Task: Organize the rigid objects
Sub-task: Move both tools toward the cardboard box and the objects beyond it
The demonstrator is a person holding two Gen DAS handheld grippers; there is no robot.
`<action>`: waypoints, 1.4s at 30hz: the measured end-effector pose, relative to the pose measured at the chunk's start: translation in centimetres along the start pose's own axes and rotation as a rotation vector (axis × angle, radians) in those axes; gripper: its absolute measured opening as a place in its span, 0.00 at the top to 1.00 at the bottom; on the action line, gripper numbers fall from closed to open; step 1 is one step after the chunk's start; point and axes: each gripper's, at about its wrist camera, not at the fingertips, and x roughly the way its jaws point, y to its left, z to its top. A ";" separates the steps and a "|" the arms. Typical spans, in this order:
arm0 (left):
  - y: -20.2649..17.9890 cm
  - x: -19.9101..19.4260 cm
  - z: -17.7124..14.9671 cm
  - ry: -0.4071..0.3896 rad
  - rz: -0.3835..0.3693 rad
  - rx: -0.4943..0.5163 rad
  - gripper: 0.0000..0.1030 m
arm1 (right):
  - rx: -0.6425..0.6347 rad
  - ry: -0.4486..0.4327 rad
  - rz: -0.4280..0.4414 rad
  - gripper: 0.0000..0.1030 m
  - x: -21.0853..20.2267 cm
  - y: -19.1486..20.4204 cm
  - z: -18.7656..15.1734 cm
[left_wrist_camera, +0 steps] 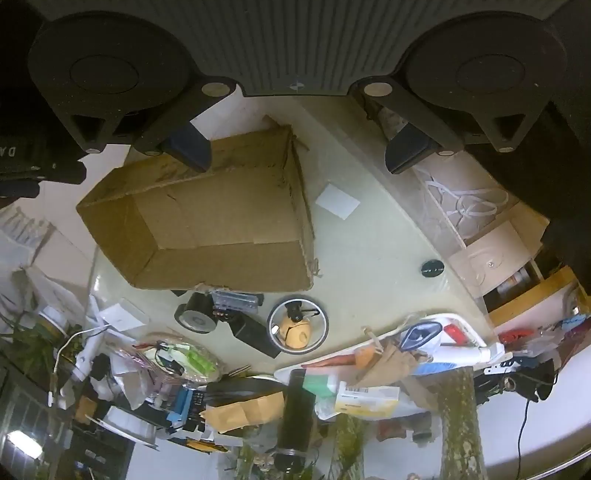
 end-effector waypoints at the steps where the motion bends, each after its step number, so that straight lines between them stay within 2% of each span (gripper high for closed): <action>1: -0.2 0.1 0.2 0.010 0.003 0.003 0.00 | -0.004 0.003 0.004 0.00 0.1 0.3 0.0; 3: 0.4 -1.0 -0.3 -0.048 -0.047 -0.022 0.00 | 0.001 -0.016 0.033 0.00 -0.4 -0.1 -0.2; 8: 0.0 -0.5 -0.2 0.005 -0.023 -0.008 0.00 | -0.055 -0.021 0.020 0.00 -0.8 0.7 -1.0; 10: 0.0 0.0 -0.9 0.006 -0.023 -0.003 0.00 | -0.061 -0.043 -0.011 0.00 -1.3 1.4 -2.3; 14: 0.0 0.3 -0.8 0.022 -0.013 0.000 0.00 | -0.061 -0.041 -0.014 0.00 -1.4 1.4 -2.1; 26: -0.1 0.3 -0.8 0.025 -0.005 0.013 0.00 | -0.052 -0.046 -0.016 0.00 -1.8 1.3 -0.7; 42: -0.5 0.1 -0.7 0.012 0.003 0.034 0.00 | -0.054 -0.044 0.005 0.00 -1.1 1.3 -1.2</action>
